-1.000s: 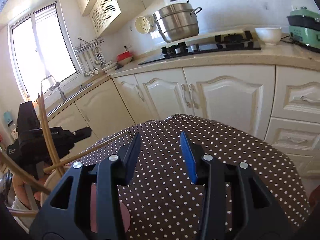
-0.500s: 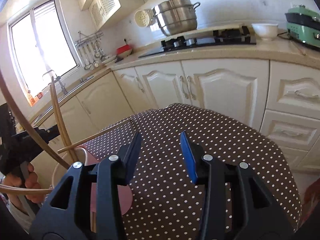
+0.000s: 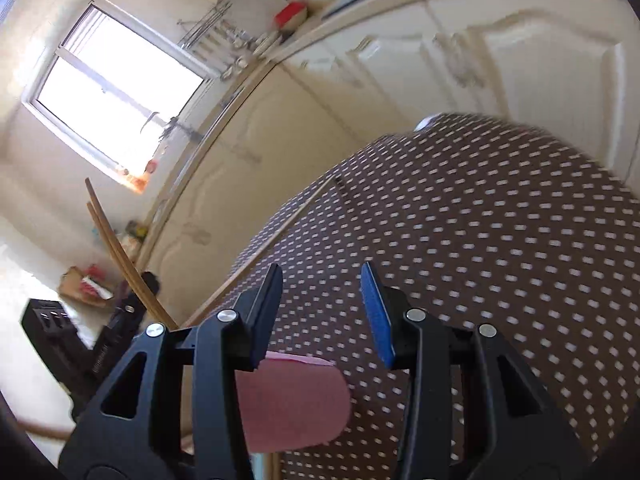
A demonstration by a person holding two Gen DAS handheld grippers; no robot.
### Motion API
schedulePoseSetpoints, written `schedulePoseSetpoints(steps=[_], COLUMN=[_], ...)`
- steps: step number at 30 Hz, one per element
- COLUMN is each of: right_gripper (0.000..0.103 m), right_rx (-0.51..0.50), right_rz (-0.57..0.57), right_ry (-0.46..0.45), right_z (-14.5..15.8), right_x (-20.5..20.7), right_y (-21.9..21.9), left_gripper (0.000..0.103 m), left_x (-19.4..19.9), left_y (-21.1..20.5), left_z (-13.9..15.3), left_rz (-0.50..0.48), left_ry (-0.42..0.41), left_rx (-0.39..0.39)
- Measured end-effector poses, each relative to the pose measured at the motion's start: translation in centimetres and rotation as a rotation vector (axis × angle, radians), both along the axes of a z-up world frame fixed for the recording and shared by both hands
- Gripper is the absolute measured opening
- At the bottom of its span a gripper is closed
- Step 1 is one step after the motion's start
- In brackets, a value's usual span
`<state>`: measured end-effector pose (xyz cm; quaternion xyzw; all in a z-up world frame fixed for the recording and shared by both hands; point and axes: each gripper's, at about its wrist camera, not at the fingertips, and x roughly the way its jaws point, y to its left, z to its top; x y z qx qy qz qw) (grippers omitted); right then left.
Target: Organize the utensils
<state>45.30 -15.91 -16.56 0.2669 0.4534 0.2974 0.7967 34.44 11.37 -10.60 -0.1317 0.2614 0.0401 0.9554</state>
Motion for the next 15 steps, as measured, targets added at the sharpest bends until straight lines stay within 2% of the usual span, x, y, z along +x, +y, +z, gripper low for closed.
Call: schedulePoseSetpoints(steps=[4,8,10,15], right_gripper=[0.041,0.041,0.041,0.041], right_rx=[0.093,0.087,0.103,0.089], right_rz=[0.05,0.083,0.107,0.169], right_ry=[0.089,0.113,0.131,0.175], right_z=[-0.8,-0.7,-0.8,-1.6], right_x=[2.8,4.4,5.2,6.8], right_y=[1.3,3.1,4.0,6.3], left_gripper=[0.042,0.043,0.043,0.043], left_x=[1.9,4.3,5.4,8.1], left_y=[0.6,0.7,0.7,0.9], left_z=[0.1,-0.3,-0.6,-2.8], left_rz=[-0.024,-0.051,-0.08,-0.128], left_ry=[0.068,0.142,0.166,0.318], left_rx=[-0.027,-0.029,-0.068,-0.12])
